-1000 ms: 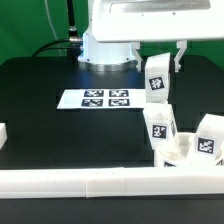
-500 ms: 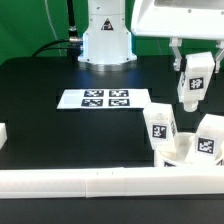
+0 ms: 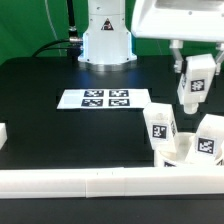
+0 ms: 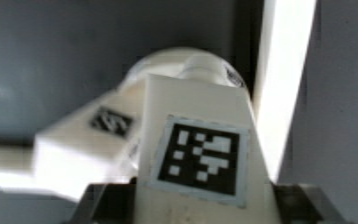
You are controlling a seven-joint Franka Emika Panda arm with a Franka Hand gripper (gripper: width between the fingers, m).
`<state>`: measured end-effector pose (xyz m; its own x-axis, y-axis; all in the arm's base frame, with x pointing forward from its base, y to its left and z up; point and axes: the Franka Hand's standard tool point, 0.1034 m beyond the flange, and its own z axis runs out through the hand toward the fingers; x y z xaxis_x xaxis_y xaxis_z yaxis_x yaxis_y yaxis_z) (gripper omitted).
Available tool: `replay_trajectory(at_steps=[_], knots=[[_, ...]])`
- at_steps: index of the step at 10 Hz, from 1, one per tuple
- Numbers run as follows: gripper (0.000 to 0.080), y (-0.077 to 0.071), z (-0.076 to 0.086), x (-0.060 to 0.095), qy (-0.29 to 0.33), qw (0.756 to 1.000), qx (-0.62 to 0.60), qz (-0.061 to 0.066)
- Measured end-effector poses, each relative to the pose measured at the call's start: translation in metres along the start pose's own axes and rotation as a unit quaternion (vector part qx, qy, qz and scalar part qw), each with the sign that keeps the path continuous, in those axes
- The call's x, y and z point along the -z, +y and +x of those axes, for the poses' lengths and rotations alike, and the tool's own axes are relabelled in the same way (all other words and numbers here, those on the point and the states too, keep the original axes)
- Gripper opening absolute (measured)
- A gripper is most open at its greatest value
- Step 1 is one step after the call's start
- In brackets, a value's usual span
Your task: Assemble stool
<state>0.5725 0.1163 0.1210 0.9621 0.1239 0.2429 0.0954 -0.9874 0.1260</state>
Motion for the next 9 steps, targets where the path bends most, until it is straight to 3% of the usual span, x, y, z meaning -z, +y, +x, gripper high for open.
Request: replay_trajectory(at_steps=[2, 6, 9], knots=[[0.0325, -0.014, 0.007, -0.001, 0.004, 0.999, 0.04, -0.002], [0.0325, -0.012, 0.006, -0.004, 0.003, 0.999, 0.038, -0.001], [0.0325, -0.011, 0.02, -0.014, 0.029, 0.993, 0.115, -0.004]])
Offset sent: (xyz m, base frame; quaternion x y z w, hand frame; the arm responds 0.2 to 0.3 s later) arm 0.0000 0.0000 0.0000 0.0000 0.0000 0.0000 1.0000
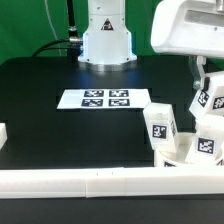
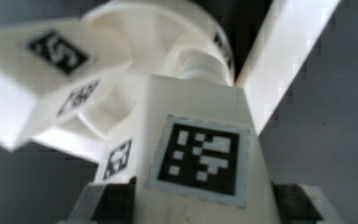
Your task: Assemble stool
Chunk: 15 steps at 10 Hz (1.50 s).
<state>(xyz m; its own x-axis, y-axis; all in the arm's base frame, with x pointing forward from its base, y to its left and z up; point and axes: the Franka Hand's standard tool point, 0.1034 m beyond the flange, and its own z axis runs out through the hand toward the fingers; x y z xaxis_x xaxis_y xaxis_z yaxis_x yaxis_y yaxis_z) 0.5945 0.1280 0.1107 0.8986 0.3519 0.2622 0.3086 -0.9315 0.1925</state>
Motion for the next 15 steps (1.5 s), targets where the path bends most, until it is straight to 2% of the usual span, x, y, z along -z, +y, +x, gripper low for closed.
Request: replay_trajectory(at_steps=[1, 4, 10, 15], knots=[[0.0325, 0.0, 0.004, 0.002, 0.004, 1.0, 0.01, 0.0], [0.0325, 0.0, 0.003, 0.001, 0.002, 1.0, 0.01, 0.0], [0.0325, -0.002, -0.004, -0.013, 0.007, 1.0, 0.021, -0.002], [0.0325, -0.003, -0.01, -0.016, 0.003, 1.0, 0.022, -0.002]])
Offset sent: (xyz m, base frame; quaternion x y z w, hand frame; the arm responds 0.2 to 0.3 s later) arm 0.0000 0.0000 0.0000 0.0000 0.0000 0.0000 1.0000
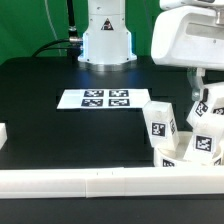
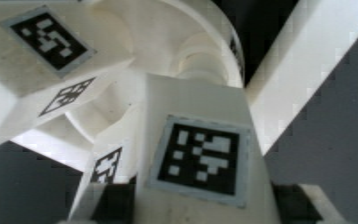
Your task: Assemble stool
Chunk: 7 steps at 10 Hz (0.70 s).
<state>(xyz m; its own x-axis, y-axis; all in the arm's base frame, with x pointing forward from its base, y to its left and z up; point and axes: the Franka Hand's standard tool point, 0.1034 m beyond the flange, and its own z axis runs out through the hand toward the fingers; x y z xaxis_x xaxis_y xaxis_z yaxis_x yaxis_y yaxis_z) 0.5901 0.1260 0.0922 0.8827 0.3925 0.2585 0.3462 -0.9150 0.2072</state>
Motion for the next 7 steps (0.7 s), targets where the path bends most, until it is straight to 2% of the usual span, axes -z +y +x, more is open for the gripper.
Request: replay_trajectory(at_steps=[7], knots=[[0.0325, -0.0039, -0.0028, -0.0073, 0.03, 1.0, 0.003, 0.0]])
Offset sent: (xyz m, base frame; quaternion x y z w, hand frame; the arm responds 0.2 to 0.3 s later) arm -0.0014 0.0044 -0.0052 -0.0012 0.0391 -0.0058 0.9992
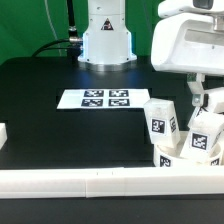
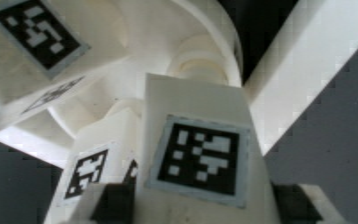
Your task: Assemble stool
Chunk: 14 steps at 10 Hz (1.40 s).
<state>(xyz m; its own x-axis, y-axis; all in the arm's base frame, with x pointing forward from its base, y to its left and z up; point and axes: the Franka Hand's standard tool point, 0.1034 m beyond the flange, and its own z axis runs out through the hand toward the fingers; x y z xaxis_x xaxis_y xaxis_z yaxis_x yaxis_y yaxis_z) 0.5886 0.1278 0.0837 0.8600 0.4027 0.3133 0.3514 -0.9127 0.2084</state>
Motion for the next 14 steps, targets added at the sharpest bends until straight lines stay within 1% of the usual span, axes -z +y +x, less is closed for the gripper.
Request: replay_trajectory(at_steps=[4, 5, 6, 7, 9, 10, 11, 12, 13, 14], knots=[[0.0327, 0.0, 0.0, 0.0, 0.005, 1.0, 0.0, 0.0], [0.0496, 0.002, 0.0, 0.001, 0.001, 1.0, 0.004, -0.001], [0.0615, 0.009, 0.001, 0.005, -0.011, 1.0, 0.012, -0.003], [0.0639, 0.011, 0.003, 0.008, -0.01, 1.0, 0.011, -0.003], [0.0648, 0.012, 0.005, 0.016, -0.016, 1.0, 0.008, -0.001], [0.0648, 0.013, 0.006, 0.023, -0.027, 1.0, 0.006, 0.001], [0.0648, 0.016, 0.01, 0.033, -0.043, 0.999, 0.003, 0.003], [0.0648, 0.016, 0.014, 0.038, -0.049, 0.999, 0.001, 0.004], [0.0648, 0.015, 0.016, 0.041, -0.063, 0.998, -0.006, 0.006], [0.0648, 0.015, 0.017, 0.041, -0.059, 0.998, -0.005, 0.006]])
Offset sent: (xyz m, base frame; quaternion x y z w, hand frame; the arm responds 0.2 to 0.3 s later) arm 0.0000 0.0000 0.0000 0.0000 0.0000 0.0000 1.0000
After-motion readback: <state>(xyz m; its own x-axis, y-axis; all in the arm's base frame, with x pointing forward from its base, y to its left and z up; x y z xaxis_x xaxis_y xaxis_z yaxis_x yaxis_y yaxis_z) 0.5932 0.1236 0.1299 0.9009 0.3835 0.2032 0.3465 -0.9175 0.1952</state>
